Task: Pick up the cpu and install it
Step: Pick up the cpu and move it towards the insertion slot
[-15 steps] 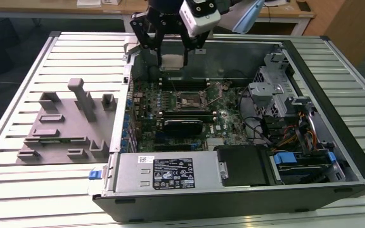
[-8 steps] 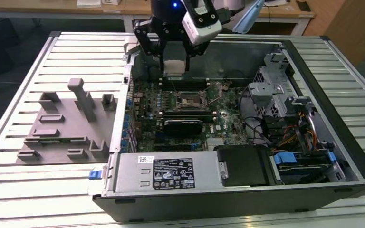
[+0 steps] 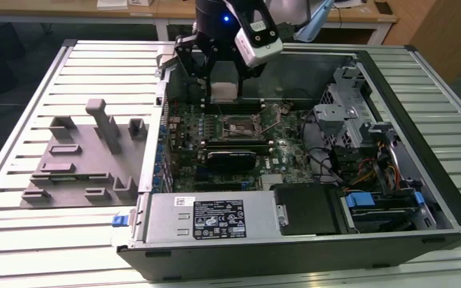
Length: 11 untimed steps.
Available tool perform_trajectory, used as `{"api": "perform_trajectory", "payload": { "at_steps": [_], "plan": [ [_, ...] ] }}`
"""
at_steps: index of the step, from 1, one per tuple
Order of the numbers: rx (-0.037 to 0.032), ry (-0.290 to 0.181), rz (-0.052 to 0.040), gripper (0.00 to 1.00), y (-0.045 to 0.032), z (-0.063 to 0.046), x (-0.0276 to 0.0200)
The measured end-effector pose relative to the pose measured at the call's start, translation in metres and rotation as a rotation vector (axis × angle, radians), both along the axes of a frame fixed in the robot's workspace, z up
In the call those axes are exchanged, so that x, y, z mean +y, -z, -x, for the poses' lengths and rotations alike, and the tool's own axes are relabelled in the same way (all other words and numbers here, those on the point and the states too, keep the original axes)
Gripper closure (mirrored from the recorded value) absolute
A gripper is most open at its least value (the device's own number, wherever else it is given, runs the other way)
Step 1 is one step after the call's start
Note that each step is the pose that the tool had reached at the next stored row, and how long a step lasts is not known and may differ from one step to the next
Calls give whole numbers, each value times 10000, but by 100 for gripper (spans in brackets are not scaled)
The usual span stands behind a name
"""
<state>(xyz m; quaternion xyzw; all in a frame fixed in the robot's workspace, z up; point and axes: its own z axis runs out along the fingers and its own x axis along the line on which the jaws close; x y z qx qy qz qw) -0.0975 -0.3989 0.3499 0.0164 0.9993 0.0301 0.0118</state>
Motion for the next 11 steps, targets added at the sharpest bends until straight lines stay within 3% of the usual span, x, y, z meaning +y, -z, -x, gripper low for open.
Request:
{"api": "perform_trajectory", "payload": {
  "at_steps": [11],
  "plan": [
    [0, 0, 0, 45, 169, -164, 26]
  ]
}}
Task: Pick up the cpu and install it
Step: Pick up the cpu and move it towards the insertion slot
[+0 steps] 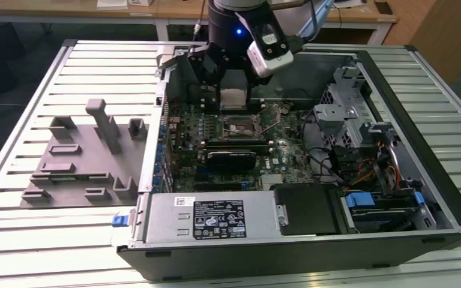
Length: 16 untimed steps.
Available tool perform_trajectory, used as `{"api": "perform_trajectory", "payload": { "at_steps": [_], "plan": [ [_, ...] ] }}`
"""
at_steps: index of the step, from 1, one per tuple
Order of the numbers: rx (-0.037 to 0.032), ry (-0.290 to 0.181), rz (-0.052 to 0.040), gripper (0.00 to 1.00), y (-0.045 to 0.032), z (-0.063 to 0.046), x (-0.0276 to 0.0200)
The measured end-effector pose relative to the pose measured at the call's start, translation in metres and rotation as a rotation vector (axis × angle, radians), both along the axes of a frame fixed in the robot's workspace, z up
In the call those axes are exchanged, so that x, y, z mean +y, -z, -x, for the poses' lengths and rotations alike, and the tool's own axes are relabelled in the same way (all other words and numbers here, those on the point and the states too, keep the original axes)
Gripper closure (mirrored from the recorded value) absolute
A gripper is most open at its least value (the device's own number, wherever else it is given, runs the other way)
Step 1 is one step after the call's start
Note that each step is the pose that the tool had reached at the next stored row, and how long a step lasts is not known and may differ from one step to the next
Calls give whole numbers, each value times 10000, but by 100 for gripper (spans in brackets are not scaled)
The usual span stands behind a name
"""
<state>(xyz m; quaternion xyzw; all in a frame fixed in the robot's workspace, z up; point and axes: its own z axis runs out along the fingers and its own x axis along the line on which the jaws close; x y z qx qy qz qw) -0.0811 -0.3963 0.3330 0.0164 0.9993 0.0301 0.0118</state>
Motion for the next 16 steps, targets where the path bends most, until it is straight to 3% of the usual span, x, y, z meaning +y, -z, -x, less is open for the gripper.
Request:
{"api": "perform_trajectory", "payload": {
  "at_steps": [9, 16],
  "plan": [
    [1, 1, 1, 45, 119, -90, 87],
    [3, 0, 1, 45, 196, -94, 194]
  ]
}}
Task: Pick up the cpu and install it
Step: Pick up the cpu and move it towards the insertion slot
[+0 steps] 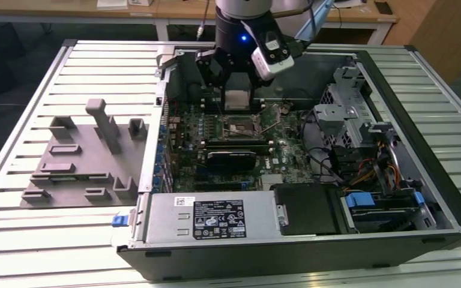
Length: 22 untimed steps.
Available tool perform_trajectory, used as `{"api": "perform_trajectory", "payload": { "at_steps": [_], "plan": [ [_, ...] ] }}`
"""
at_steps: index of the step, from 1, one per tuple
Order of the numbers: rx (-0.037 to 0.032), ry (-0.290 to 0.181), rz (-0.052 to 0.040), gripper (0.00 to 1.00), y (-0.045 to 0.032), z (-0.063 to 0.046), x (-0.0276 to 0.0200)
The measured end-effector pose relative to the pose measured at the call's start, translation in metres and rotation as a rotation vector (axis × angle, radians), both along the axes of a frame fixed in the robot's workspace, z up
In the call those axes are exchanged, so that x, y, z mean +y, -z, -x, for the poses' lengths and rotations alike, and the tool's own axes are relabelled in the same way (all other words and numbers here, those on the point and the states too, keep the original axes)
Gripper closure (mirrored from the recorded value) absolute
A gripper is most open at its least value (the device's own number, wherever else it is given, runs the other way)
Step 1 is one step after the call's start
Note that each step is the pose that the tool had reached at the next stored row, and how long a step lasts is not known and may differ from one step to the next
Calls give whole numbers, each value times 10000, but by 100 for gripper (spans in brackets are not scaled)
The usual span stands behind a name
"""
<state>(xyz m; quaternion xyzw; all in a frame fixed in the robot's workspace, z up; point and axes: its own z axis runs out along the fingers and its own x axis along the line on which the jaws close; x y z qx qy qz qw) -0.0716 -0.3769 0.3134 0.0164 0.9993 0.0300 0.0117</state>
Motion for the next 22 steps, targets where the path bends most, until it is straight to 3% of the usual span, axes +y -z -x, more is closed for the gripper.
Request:
{"api": "perform_trajectory", "payload": {
  "at_steps": [9, 15, 22],
  "plan": [
    [1, 0, 0, 45, 69, -7, 123],
    [0, 0, -1, 45, 91, -7, 163],
    [3, 0, -2, 45, 178, -13, 222]
  ]
}}
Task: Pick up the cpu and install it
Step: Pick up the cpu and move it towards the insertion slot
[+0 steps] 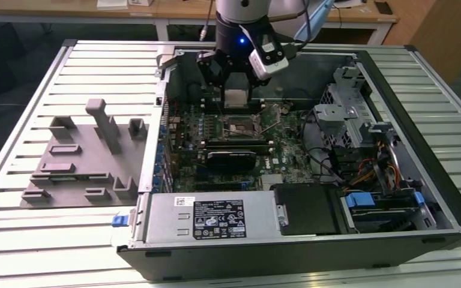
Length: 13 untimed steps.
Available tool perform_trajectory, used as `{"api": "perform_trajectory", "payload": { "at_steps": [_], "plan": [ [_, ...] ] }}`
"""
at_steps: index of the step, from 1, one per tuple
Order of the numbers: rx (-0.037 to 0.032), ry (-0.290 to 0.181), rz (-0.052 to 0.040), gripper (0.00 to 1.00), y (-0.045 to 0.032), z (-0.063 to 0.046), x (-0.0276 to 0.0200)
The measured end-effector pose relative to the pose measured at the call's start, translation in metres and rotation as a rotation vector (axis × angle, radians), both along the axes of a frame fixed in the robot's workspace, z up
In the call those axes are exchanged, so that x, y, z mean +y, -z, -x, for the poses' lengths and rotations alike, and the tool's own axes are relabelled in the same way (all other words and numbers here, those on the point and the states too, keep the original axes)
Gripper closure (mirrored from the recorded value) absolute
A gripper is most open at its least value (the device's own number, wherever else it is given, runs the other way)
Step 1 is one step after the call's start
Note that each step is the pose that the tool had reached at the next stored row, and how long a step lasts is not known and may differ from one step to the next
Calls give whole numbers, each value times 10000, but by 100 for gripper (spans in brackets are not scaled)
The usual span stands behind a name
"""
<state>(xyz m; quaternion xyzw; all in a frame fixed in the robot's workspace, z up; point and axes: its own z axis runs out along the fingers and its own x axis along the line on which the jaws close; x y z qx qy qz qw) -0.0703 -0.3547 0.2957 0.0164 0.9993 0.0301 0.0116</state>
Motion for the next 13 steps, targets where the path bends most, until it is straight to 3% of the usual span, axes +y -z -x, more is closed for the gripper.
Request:
{"api": "perform_trajectory", "payload": {
  "at_steps": [8, 13],
  "plan": [
    [24, 0, 0, 45, 112, -66, 28],
    [35, 1, 4, 45, 134, -85, 30]
  ]
}}
